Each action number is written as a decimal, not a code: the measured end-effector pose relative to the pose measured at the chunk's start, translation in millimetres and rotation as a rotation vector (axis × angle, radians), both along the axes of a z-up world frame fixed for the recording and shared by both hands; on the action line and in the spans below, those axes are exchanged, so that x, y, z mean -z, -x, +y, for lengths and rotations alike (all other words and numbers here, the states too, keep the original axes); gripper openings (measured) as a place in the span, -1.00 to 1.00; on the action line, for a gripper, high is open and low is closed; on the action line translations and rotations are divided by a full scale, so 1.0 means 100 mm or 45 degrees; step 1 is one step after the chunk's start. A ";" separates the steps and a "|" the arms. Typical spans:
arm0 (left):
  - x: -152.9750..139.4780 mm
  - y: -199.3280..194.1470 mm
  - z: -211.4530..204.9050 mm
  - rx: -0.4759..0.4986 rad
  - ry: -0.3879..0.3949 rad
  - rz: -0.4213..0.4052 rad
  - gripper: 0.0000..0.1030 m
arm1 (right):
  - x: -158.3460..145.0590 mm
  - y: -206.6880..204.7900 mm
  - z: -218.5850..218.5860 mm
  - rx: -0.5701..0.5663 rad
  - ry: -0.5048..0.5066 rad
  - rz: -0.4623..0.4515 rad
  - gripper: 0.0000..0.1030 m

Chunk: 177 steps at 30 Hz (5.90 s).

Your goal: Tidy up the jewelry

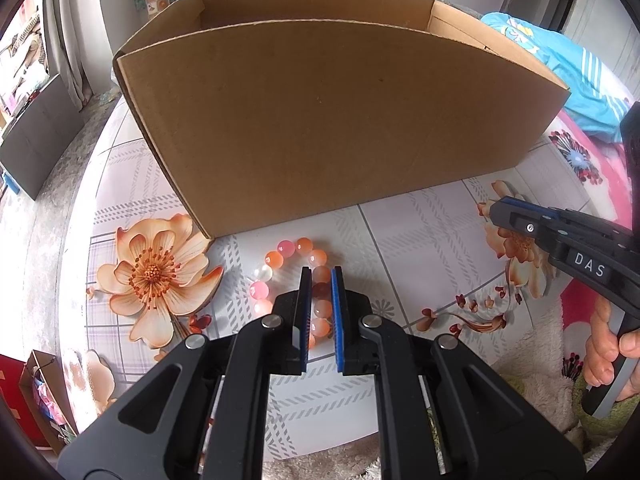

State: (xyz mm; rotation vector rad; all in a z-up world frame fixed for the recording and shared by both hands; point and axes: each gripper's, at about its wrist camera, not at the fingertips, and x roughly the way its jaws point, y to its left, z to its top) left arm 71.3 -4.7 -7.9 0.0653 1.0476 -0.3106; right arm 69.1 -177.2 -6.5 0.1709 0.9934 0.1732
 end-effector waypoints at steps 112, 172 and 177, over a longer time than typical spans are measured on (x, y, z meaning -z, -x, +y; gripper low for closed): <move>-0.51 -1.22 -0.24 0.355 -0.278 0.168 -0.83 | -1.02 -0.70 -0.67 0.068 -0.276 -0.313 -0.79; -0.95 -0.52 0.54 0.009 0.107 -0.309 0.70 | -1.39 -1.07 -0.88 0.130 -0.015 -0.180 -0.66; -0.93 -0.52 0.52 0.006 0.109 -0.294 0.70 | -1.30 -0.80 -1.15 0.240 -0.171 -0.176 -0.51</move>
